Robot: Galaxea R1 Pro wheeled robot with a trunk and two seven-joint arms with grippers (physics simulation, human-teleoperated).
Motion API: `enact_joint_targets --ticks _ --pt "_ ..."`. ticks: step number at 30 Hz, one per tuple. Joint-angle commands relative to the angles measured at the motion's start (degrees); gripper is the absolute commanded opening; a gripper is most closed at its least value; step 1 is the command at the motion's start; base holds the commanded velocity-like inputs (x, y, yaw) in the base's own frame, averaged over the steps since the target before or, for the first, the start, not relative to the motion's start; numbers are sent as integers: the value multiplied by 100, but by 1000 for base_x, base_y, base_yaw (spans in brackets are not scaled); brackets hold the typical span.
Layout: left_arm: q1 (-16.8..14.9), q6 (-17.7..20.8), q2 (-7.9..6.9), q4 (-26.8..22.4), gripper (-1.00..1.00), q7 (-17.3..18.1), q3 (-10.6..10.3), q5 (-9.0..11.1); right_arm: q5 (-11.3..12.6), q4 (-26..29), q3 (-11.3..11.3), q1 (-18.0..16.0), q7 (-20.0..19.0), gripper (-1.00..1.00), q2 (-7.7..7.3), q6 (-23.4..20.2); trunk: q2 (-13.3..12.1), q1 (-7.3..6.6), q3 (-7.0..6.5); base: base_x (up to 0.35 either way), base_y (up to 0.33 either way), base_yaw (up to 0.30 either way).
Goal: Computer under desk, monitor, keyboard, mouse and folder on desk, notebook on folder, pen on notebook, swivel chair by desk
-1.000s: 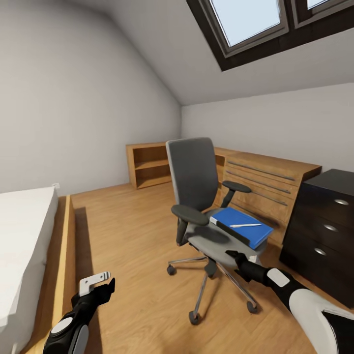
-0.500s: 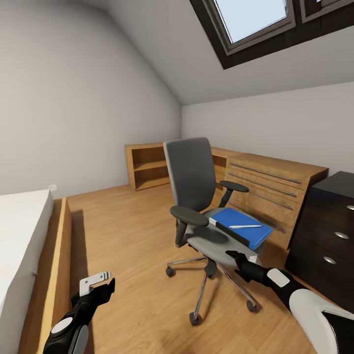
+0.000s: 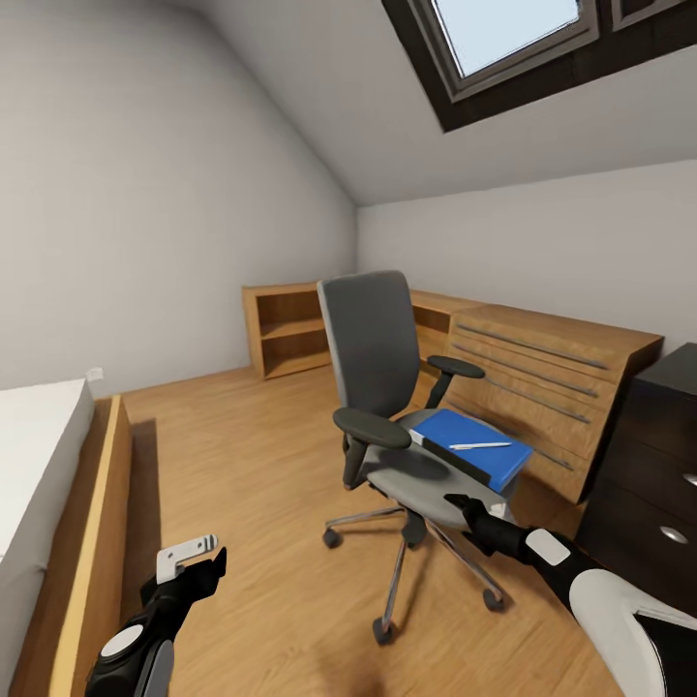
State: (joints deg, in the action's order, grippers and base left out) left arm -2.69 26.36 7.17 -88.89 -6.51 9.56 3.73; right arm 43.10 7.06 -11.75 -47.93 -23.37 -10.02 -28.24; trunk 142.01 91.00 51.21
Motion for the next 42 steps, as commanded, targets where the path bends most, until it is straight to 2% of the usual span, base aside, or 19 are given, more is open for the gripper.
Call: enact_joint_targets --ticks 1,28,42 --pt "-3 28 3 -6 100 -26 2 40 23 6 -64 -5 -14 100 0 -44 2 1 6 215 0 0" --pt "-3 51 0 3 100 -21 2 43 31 6 -72 -5 -19 100 -9 -50 2 1 6 208 0 0" --pt "-3 62 -6 3 100 -17 2 49 32 6 -66 -5 15 100 10 -43 2 1 6 -176 0 43"
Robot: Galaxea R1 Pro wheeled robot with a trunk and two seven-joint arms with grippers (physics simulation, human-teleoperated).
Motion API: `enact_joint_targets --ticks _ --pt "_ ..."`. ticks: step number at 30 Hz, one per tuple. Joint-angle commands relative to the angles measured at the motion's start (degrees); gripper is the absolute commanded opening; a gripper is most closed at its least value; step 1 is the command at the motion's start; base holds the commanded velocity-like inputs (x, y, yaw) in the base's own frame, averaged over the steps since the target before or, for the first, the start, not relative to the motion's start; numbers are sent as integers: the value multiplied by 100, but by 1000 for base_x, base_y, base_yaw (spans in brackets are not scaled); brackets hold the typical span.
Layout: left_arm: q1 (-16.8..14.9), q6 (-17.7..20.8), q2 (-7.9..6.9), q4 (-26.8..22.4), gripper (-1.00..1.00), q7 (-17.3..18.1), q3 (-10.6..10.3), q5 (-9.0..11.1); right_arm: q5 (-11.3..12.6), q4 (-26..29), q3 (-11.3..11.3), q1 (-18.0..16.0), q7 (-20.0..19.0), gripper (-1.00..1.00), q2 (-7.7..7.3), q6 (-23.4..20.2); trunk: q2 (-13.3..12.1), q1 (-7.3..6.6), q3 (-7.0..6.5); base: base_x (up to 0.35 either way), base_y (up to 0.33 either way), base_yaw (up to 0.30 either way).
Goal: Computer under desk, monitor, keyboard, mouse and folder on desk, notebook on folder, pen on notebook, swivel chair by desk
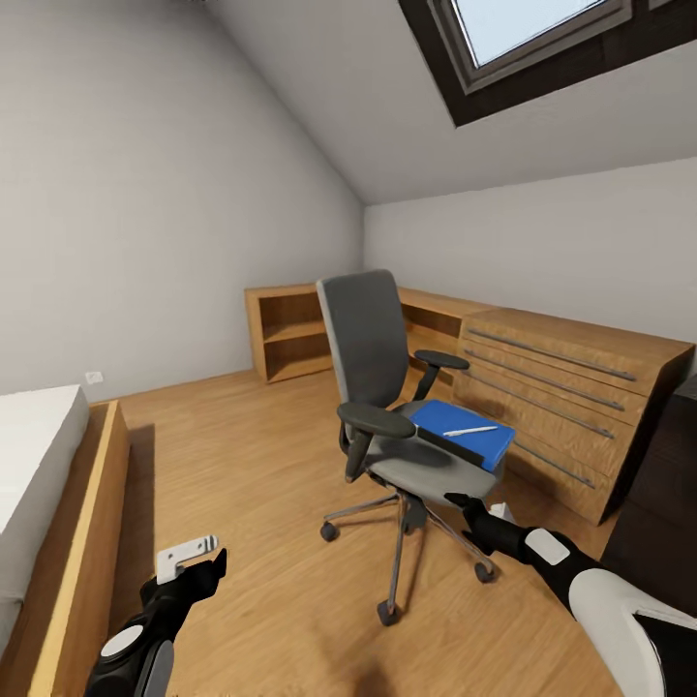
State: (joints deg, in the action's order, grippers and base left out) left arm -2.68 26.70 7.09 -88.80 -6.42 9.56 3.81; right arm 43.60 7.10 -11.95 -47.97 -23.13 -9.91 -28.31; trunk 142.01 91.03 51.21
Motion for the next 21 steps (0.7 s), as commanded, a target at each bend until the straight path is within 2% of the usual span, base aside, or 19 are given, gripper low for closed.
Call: enact_joint_targets --ticks 1,8,12,21 --pt "-4 28 3 -6 100 -26 2 40 -18 2 -46 -2 -6 100 1 -36 3 -2 6 -32 0 227" --pt "-4 28 3 -6 100 -26 2 40 -18 -5 -30 -2 9 100 19 -38 3 -2 6 -8 0 259" --pt "-4 28 3 -6 100 -26 2 40 -23 0 -33 -2 10 100 124 -42 3 -2 6 -1 0 268" --pt "-4 28 3 -6 100 -28 2 40 -27 2 -3 -2 10 100 240 -43 3 -2 6 0 0 269"
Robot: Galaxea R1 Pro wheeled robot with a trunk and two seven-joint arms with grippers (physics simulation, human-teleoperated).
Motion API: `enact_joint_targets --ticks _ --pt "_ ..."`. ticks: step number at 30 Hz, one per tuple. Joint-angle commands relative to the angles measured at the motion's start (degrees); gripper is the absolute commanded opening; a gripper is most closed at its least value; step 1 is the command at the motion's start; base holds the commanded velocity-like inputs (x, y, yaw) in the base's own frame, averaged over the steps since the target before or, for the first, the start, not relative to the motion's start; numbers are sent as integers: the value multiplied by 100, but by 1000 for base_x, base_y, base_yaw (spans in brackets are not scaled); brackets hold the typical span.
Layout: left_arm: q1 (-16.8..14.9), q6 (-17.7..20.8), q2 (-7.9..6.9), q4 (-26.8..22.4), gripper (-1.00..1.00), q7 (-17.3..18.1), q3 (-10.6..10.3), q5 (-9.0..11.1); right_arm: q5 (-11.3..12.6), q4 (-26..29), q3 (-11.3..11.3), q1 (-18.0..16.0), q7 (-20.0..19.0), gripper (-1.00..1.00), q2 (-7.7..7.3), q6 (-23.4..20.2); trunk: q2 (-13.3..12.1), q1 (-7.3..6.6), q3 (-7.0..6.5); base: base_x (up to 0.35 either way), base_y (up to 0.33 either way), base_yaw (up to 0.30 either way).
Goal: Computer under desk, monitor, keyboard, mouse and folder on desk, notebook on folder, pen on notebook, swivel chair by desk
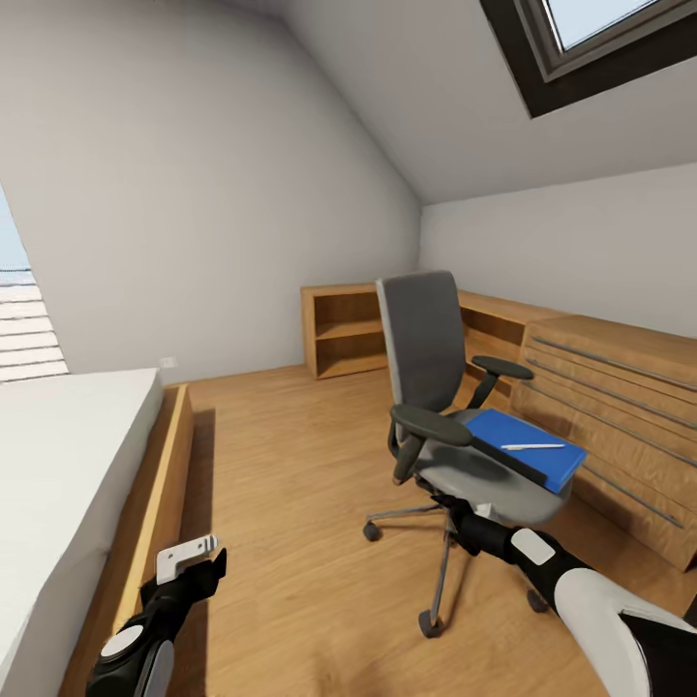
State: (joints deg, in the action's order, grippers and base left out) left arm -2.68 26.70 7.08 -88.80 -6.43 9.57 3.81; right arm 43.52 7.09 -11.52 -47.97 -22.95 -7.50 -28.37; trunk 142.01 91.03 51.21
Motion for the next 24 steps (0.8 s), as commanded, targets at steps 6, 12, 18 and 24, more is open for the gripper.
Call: enact_joint_targets --ticks 6,12,18,24 --pt "-4 28 11 -6 100 -28 -1 40 -74 -2 -15 -2 -17 100 15 -37 3 -1 6 0 0 266" --pt "-4 22 12 3 100 -29 1 38 -251 0 4 -2 -45 100 60 -35 3 -1 6 147 0 79" --pt "-4 26 12 3 100 -26 -7 40 -262 3 -1 -2 -53 100 56 -25 3 -1 6 205 0 8" --pt "-4 28 12 3 100 -26 -7 38 -255 3 -8 -2 -54 100 48 -14 3 -1 6 22 0 1"
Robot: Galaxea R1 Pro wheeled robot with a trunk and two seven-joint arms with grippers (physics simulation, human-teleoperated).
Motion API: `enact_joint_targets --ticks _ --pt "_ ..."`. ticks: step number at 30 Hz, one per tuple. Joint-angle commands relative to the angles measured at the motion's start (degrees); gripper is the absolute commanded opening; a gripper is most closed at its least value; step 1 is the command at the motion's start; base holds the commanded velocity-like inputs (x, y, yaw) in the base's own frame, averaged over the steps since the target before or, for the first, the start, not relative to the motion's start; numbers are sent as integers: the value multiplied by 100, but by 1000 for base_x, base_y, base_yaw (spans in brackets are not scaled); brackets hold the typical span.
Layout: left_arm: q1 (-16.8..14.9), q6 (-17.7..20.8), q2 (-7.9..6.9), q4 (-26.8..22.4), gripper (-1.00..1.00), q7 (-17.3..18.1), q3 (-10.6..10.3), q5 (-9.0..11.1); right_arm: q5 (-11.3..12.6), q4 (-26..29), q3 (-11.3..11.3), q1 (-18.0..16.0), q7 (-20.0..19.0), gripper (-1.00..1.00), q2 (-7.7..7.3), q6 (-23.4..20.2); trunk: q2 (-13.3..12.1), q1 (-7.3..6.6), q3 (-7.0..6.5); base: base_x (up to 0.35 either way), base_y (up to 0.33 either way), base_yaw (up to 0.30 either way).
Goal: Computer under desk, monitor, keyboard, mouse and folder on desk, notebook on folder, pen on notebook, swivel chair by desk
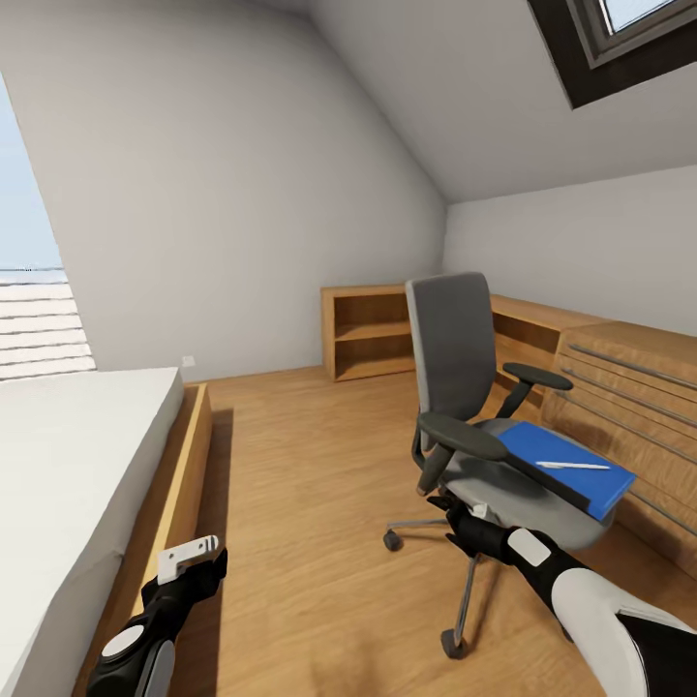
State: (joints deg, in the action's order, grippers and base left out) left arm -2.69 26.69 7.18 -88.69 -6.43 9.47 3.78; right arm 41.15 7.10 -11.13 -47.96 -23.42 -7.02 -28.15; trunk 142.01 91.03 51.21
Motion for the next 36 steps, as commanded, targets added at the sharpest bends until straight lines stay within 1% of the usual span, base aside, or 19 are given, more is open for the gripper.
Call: enact_joint_targets --ticks 1,8,19,36 --pt "-3 29 5 -8 100 -26 3 39 -19 2 -47 -3 -7 100 0 -34 3 -1 6 45 0 0" --pt "-3 28 5 -8 100 -27 2 35 -19 0 -48 -3 -5 100 -8 -32 3 -1 6 86 0 0" --pt "-3 22 10 -8 100 -30 1 35 -19 2 -48 -3 -5 100 -10 -32 3 -1 6 18 0 0" --pt "-3 20 17 -8 100 -34 -6 35 -19 0 -48 -3 -6 100 -9 -32 3 -1 6 113 0 0"
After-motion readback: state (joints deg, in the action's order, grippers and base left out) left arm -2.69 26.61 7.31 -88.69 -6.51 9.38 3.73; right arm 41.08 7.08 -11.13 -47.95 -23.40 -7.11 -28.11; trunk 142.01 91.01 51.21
